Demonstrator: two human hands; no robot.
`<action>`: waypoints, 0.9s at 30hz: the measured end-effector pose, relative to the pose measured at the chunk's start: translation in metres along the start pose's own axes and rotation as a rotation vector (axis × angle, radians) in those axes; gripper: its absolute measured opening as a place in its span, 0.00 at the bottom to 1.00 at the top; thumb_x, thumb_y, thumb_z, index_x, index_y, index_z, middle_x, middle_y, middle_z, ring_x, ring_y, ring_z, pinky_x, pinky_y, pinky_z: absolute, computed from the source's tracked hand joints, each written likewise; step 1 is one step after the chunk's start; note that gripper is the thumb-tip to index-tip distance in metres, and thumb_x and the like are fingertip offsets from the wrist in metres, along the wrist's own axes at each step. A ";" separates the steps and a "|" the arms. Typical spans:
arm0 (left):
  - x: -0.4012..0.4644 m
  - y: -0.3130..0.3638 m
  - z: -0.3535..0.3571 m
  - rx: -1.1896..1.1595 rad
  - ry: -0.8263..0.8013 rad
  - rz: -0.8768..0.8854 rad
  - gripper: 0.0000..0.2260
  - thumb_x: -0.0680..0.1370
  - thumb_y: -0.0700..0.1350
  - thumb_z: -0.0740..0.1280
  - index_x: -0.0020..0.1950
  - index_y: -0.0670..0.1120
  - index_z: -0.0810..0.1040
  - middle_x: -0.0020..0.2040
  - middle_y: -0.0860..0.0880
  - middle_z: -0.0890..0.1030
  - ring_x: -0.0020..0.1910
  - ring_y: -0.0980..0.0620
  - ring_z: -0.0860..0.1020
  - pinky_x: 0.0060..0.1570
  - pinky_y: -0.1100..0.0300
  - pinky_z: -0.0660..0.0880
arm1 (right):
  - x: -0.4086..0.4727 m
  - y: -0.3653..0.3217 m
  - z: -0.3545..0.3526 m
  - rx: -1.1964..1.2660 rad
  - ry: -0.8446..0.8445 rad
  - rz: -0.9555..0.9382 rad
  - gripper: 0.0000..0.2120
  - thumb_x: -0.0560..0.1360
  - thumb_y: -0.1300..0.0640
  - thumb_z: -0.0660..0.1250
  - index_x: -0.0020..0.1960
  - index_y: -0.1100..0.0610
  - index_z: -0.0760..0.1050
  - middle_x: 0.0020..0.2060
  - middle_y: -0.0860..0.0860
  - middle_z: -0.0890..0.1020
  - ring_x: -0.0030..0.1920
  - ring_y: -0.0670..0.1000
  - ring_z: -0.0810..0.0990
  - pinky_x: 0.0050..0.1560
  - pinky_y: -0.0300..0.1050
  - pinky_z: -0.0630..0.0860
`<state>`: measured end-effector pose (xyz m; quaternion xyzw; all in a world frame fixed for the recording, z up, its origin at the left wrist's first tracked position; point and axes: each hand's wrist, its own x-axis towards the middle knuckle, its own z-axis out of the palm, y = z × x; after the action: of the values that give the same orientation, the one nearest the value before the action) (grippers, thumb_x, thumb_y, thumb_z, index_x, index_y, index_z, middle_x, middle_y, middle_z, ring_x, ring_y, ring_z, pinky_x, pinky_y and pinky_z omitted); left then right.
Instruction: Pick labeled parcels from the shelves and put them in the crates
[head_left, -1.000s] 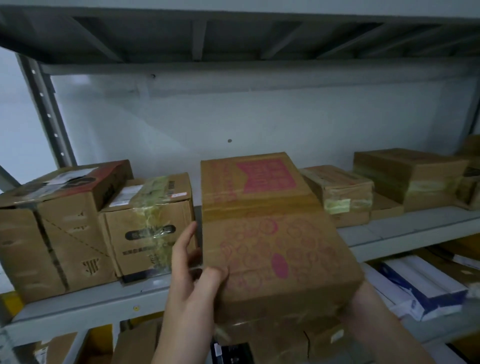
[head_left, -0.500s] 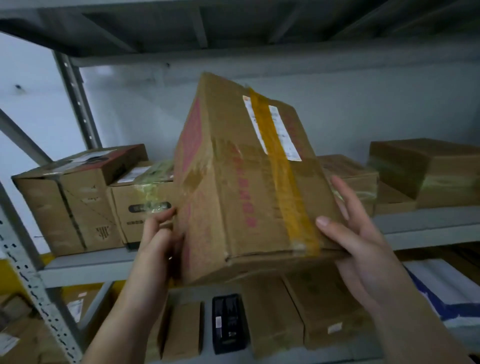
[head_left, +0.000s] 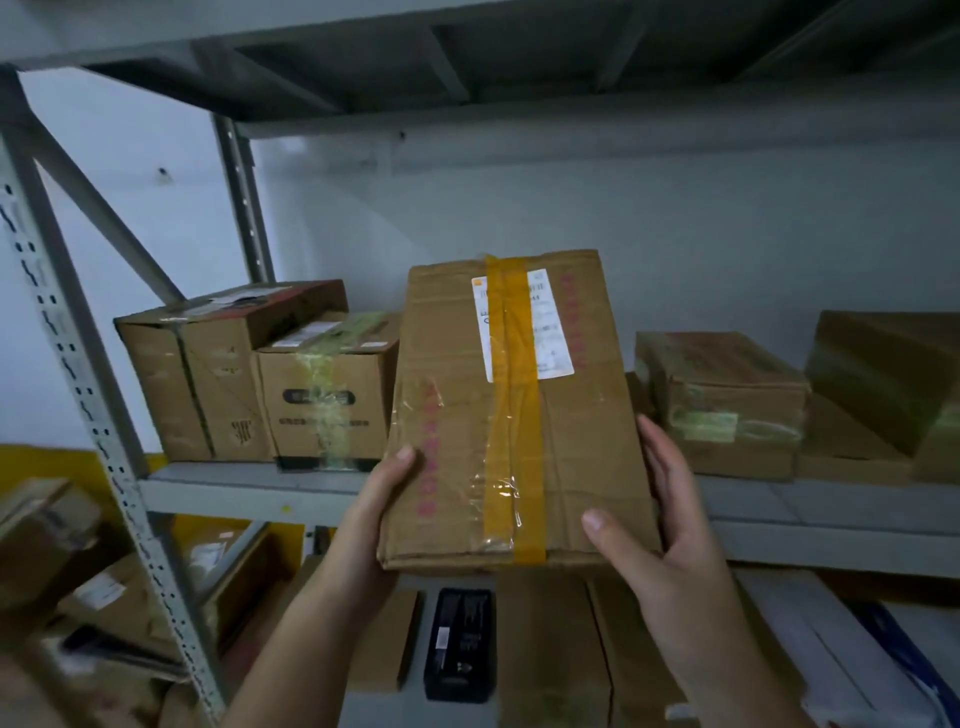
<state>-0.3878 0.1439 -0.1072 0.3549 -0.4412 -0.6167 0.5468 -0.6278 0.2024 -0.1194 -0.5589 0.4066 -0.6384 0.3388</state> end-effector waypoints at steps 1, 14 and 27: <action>0.000 -0.001 -0.001 -0.008 0.002 0.001 0.25 0.80 0.55 0.67 0.72 0.41 0.77 0.60 0.38 0.87 0.54 0.41 0.88 0.47 0.54 0.86 | 0.000 0.003 -0.001 -0.001 0.000 -0.003 0.43 0.66 0.41 0.79 0.74 0.24 0.62 0.69 0.29 0.75 0.69 0.37 0.76 0.69 0.50 0.75; -0.001 0.011 -0.008 -0.054 0.104 0.152 0.30 0.75 0.62 0.71 0.75 0.53 0.75 0.65 0.41 0.85 0.59 0.41 0.86 0.57 0.44 0.80 | 0.023 0.016 0.017 0.157 -0.076 0.102 0.51 0.57 0.26 0.81 0.76 0.30 0.64 0.66 0.35 0.82 0.67 0.40 0.80 0.66 0.43 0.77; 0.050 0.002 -0.002 0.815 0.365 0.756 0.26 0.85 0.43 0.67 0.82 0.51 0.65 0.80 0.44 0.66 0.79 0.47 0.67 0.76 0.52 0.65 | 0.079 0.041 0.042 -0.226 0.092 0.180 0.31 0.78 0.44 0.74 0.79 0.41 0.68 0.63 0.35 0.80 0.63 0.40 0.79 0.67 0.45 0.78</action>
<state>-0.3925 0.0944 -0.1042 0.4551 -0.6373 -0.0881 0.6156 -0.5984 0.1081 -0.1199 -0.5250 0.5392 -0.5807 0.3106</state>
